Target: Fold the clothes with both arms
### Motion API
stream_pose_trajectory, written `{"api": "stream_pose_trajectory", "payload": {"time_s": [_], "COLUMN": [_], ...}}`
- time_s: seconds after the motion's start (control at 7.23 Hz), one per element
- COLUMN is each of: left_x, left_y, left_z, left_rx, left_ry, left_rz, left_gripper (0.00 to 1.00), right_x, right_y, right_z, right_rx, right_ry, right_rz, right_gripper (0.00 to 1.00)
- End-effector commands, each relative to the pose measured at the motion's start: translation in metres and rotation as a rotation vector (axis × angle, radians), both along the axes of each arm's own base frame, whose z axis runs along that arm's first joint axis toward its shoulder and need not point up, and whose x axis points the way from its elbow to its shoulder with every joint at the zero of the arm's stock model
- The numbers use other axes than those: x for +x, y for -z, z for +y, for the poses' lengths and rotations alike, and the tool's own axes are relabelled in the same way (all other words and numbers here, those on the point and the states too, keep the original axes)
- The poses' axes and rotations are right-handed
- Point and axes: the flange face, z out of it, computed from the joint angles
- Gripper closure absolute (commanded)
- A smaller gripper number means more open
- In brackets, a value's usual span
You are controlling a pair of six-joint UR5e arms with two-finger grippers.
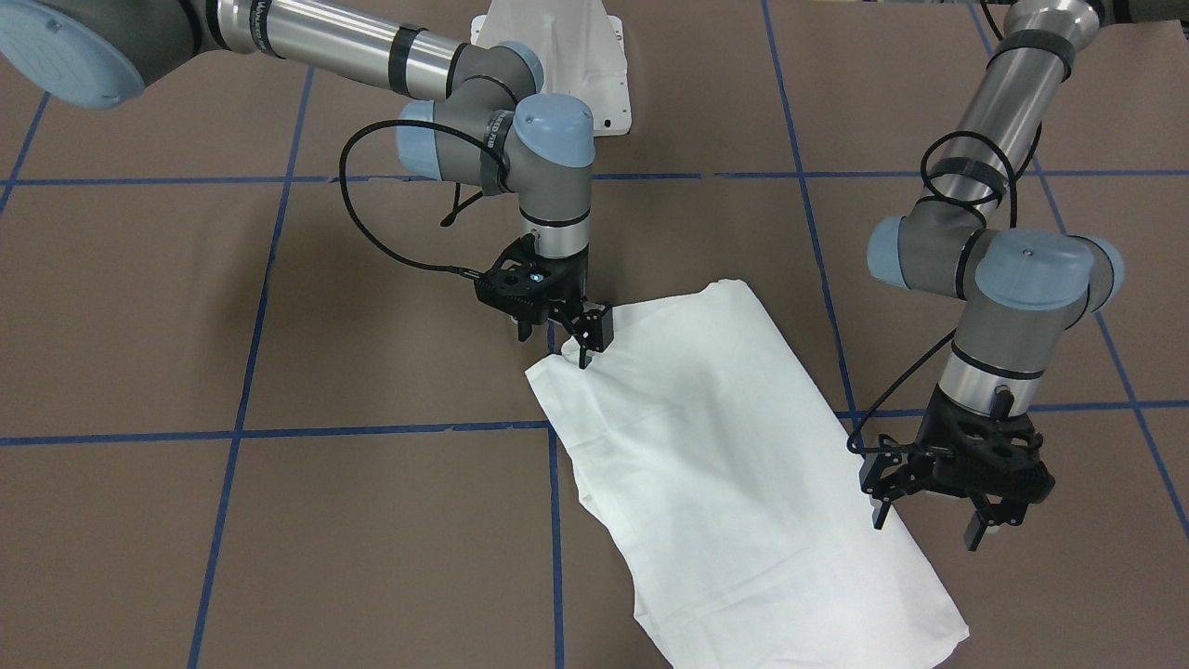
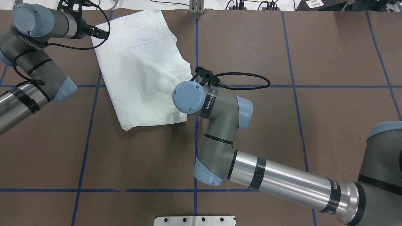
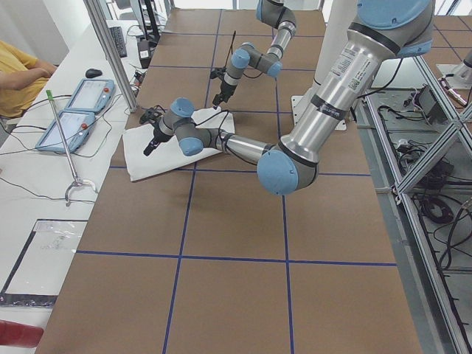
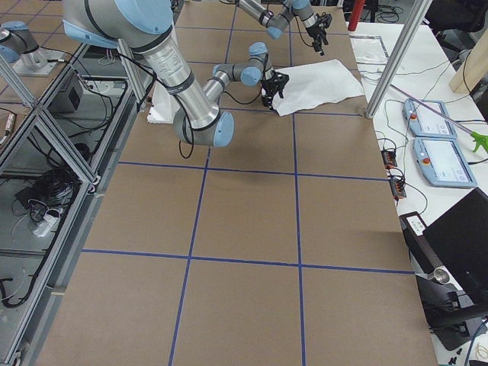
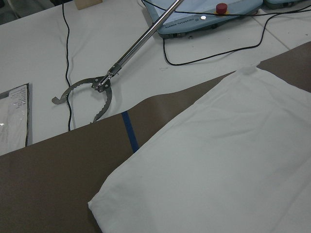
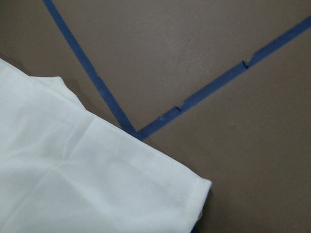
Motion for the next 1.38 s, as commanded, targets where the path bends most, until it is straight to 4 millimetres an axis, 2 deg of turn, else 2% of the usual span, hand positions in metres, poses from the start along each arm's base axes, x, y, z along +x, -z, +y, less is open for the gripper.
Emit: {"api": "stream_pose_trajectory", "payload": {"time_s": [0.0, 0.14, 0.28, 0.41, 1.11, 1.24], "left_x": [0.0, -0.003, -0.004, -0.005, -0.005, -0.005], "left_y": [-0.001, -0.003, -0.006, -0.008, -0.01, -0.01], "left_z": [0.005, 0.008, 0.012, 0.013, 0.013, 0.013], "left_rx": [-0.002, -0.002, -0.003, -0.005, -0.007, -0.007], "left_ry": [0.001, 0.001, -0.001, -0.001, -0.001, -0.001], "left_rz": [0.007, 0.007, 0.007, 0.006, 0.004, 0.004], "left_gripper": [0.0, 0.0, 0.0, 0.0, 0.0, 0.0], "right_x": [-0.017, -0.022, -0.023, -0.023, -0.031, -0.032], "right_y": [0.007, 0.016, 0.022, 0.02, 0.012, 0.011], "right_z": [0.013, 0.011, 0.011, 0.011, 0.02, 0.019], "right_rx": [-0.028, -0.044, -0.045, -0.05, -0.047, -0.038], "right_ry": [-0.033, -0.052, -0.057, -0.061, -0.04, -0.053], "right_rz": [0.002, -0.011, -0.023, -0.02, -0.001, 0.004], "right_gripper": [0.06, 0.16, 0.32, 0.36, 0.35, 0.45]}}
